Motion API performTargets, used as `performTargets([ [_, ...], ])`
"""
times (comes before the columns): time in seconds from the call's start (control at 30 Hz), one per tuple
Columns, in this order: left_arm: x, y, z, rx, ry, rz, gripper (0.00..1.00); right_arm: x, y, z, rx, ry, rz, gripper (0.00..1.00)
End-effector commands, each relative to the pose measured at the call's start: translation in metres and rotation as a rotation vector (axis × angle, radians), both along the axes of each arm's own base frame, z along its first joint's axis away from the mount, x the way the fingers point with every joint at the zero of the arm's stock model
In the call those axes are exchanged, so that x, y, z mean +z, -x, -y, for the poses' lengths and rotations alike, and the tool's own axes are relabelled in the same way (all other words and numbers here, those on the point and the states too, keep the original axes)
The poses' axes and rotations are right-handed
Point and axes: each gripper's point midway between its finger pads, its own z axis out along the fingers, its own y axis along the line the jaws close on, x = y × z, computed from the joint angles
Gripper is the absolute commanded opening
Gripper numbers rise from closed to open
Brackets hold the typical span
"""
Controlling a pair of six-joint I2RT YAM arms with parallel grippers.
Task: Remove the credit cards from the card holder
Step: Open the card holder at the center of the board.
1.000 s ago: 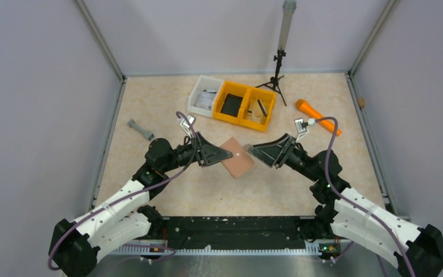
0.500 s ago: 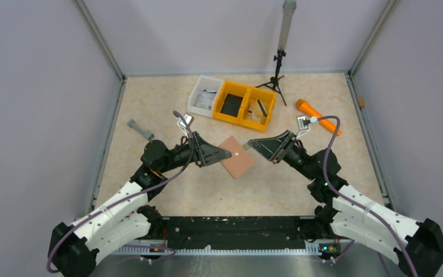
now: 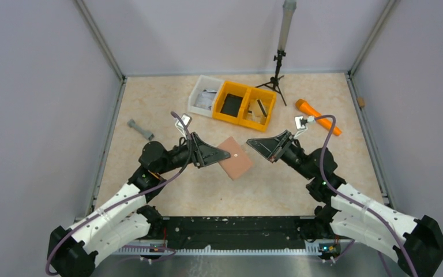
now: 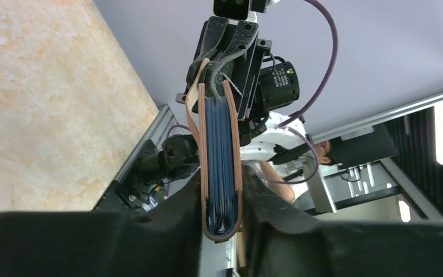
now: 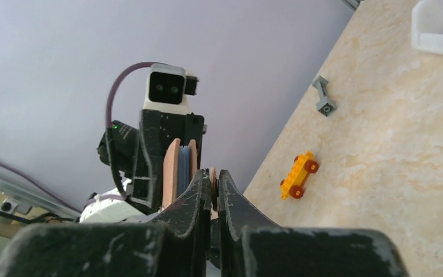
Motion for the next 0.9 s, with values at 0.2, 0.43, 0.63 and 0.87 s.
performTargets([
  [0.2,-0.041,-0.020,-0.008,0.141,-0.147,0.024,0.87,0.020,-0.002,0.006,-0.050,0.062,0.028,0.00],
  [0.43,-0.085,-0.022,-0.009,0.141,-0.242,-0.007,0.92,0.012,-0.003,0.008,-0.063,0.116,0.018,0.00],
  [0.63,-0.100,-0.019,-0.022,0.178,-0.315,0.104,0.94,0.018,0.000,0.010,-0.065,0.120,0.027,0.00],
  [0.87,-0.102,-0.001,-0.020,0.124,-0.170,0.105,0.91,0.041,0.003,0.014,-0.070,0.051,0.060,0.00],
])
